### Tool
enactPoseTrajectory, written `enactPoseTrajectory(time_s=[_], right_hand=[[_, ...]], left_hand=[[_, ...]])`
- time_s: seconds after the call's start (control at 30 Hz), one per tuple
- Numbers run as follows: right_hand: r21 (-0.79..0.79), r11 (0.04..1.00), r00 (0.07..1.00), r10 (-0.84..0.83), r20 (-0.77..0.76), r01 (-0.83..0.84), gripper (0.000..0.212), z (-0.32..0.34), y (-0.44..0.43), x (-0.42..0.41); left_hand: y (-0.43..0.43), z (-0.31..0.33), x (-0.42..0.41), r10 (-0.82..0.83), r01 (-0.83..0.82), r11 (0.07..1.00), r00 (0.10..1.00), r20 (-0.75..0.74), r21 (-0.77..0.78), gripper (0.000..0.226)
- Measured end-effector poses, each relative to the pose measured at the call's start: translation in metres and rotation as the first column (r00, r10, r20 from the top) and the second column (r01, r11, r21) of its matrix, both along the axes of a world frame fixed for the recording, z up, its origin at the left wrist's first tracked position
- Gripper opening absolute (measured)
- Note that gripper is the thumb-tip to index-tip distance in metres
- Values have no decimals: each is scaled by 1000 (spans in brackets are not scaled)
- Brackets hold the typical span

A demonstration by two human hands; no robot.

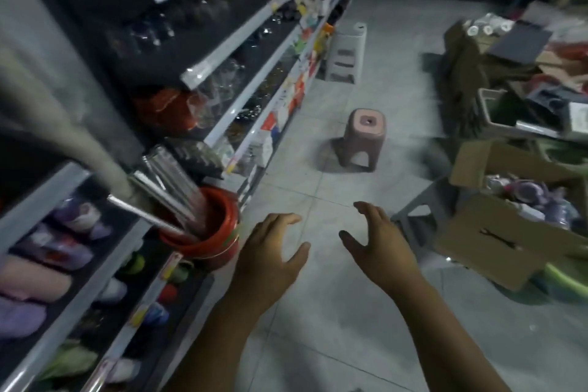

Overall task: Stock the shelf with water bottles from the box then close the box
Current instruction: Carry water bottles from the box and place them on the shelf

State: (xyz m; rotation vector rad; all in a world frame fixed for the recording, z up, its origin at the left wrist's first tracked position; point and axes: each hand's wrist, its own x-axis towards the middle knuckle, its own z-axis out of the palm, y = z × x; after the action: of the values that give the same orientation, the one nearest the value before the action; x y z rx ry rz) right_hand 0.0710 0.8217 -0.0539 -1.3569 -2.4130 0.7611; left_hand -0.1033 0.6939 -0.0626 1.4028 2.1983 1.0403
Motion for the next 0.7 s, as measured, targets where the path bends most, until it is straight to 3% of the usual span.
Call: enactPoseTrajectory(time_s=[0.2,0.4,0.53,0.7], right_hand=[[-94,975,978,-206,-43,201,52,-9,106,125],[-152,868,875,-483,-42,472,50,-32,197,220],[-143,770,781,-622,49,622,56,-51,261,269],[-82,651,656,-745,123,755,47,-29,354,311]], left_hand=[[143,-3,111,-179,180,978,984,17,-104,46],[291,-26,184,-351,357,924,934,65,-137,40],[399,-52,241,-534,551,817,835,134,-171,39],[546,-42,288,-742,751,640,659,126,-164,36]])
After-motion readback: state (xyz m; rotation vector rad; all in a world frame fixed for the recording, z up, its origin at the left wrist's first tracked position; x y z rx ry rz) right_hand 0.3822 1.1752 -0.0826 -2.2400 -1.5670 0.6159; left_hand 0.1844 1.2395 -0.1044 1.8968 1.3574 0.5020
